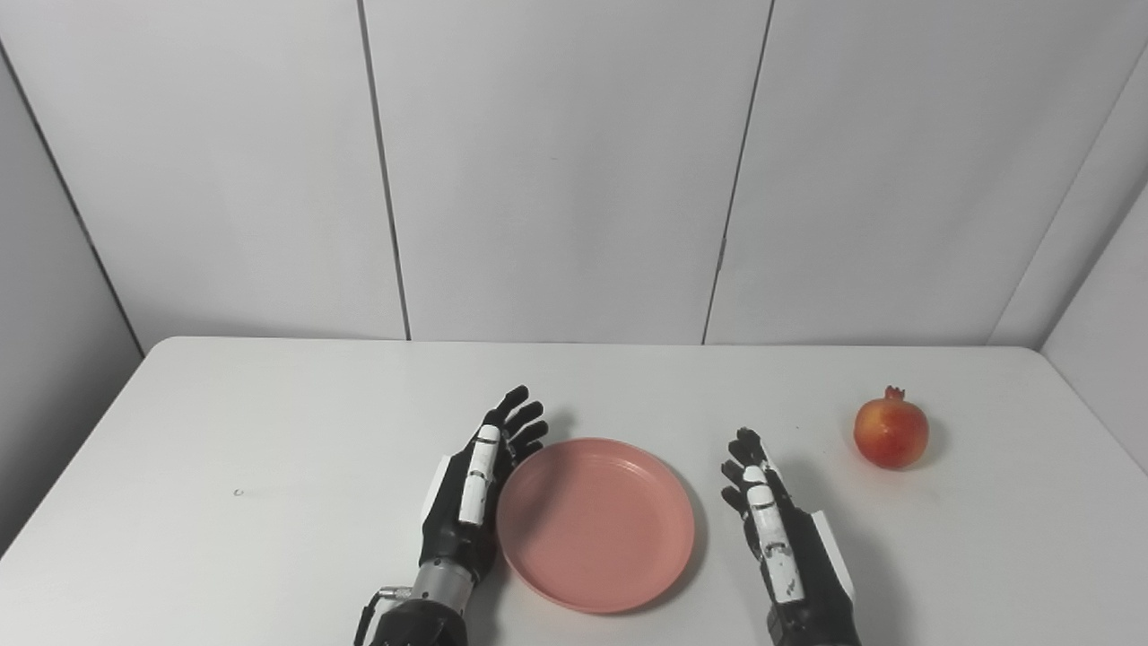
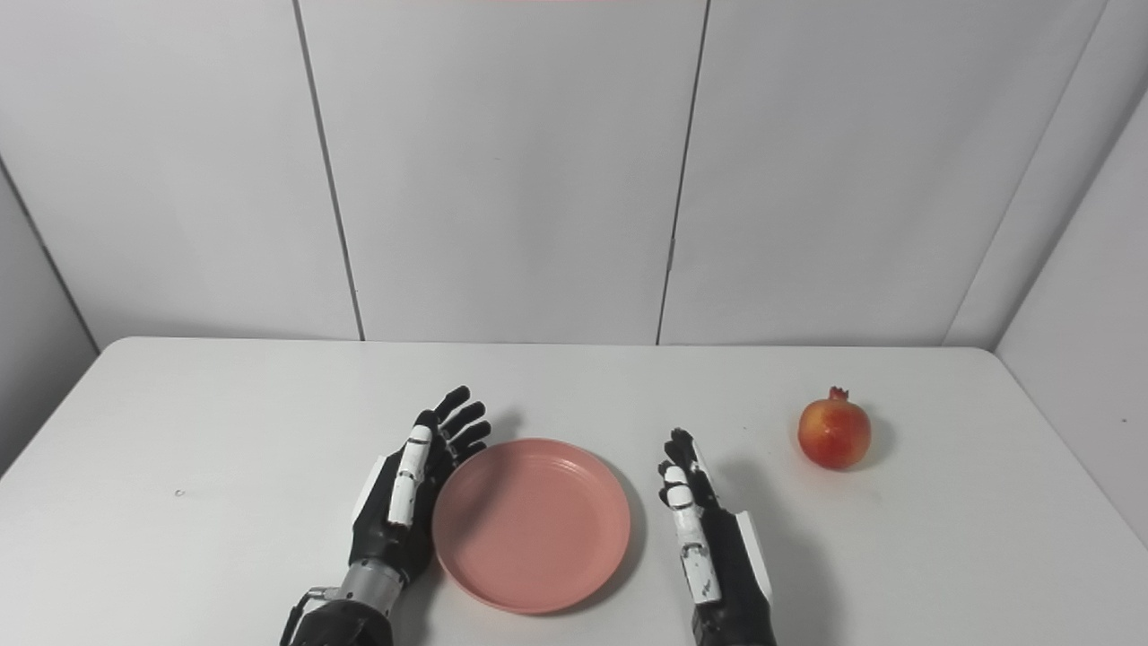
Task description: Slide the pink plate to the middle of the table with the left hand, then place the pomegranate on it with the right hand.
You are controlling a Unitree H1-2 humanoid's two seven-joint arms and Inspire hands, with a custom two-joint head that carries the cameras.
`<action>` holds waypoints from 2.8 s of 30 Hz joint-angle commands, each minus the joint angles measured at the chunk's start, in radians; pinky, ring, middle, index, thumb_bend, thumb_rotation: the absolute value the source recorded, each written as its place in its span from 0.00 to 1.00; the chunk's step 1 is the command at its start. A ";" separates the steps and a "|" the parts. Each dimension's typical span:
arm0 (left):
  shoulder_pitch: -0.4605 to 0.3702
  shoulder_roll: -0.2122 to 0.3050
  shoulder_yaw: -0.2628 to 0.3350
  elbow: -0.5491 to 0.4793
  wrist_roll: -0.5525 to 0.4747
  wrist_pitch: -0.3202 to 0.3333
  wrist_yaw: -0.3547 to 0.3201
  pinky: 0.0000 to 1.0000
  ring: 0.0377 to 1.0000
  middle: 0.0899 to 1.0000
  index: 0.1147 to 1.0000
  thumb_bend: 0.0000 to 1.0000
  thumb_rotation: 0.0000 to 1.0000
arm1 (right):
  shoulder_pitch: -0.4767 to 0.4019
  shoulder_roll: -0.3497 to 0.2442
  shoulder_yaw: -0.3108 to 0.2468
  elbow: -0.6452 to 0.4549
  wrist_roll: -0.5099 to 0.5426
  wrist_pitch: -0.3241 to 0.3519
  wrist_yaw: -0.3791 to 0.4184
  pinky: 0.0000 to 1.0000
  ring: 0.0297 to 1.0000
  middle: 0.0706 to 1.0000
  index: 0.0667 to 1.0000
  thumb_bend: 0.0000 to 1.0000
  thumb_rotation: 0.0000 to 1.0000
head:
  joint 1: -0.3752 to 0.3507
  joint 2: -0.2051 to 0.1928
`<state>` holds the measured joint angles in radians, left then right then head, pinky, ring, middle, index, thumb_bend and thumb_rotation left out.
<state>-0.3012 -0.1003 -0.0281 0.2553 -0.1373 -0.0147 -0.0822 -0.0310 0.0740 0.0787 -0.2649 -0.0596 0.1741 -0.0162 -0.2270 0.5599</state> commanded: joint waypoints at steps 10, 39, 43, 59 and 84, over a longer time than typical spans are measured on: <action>0.024 0.034 0.025 0.009 -0.043 0.004 -0.039 0.85 0.85 0.85 0.84 0.41 1.00 | -0.066 -0.032 -0.020 -0.090 -0.131 -0.017 -0.038 0.89 0.91 0.93 0.94 0.39 1.00 | -0.150 -0.025; 0.002 0.079 0.075 0.101 -0.122 -0.016 -0.106 0.88 0.86 0.86 0.84 0.38 1.00 | -0.211 -0.148 -0.143 -0.118 -0.609 0.051 -0.169 0.76 0.81 0.85 0.89 0.75 0.57 | -0.302 -0.089; 0.001 0.083 0.078 0.112 -0.127 -0.021 -0.113 0.87 0.86 0.86 0.84 0.38 1.00 | -0.224 -0.160 -0.169 -0.127 -0.648 0.097 -0.156 0.78 0.84 0.87 0.90 0.80 0.51 | -0.303 -0.091; 0.002 0.088 0.082 0.111 -0.139 -0.008 -0.119 0.87 0.86 0.86 0.84 0.38 1.00 | -0.232 -0.212 -0.211 -0.076 -0.719 0.171 -0.180 0.76 0.87 0.91 0.91 0.98 0.45 | -0.309 -0.091; 0.004 0.099 0.081 0.116 -0.144 -0.006 -0.123 0.88 0.86 0.86 0.84 0.39 1.00 | -0.273 -0.220 -0.190 0.111 -0.703 0.286 -0.156 0.70 0.85 0.92 0.93 1.00 0.48 | -0.314 -0.077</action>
<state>-0.3433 -0.0201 0.0446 0.3259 -0.2824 -0.0254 -0.1930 -0.2626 -0.1293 -0.1139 -0.1430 -0.7655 0.4600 -0.1563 -0.5415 0.4817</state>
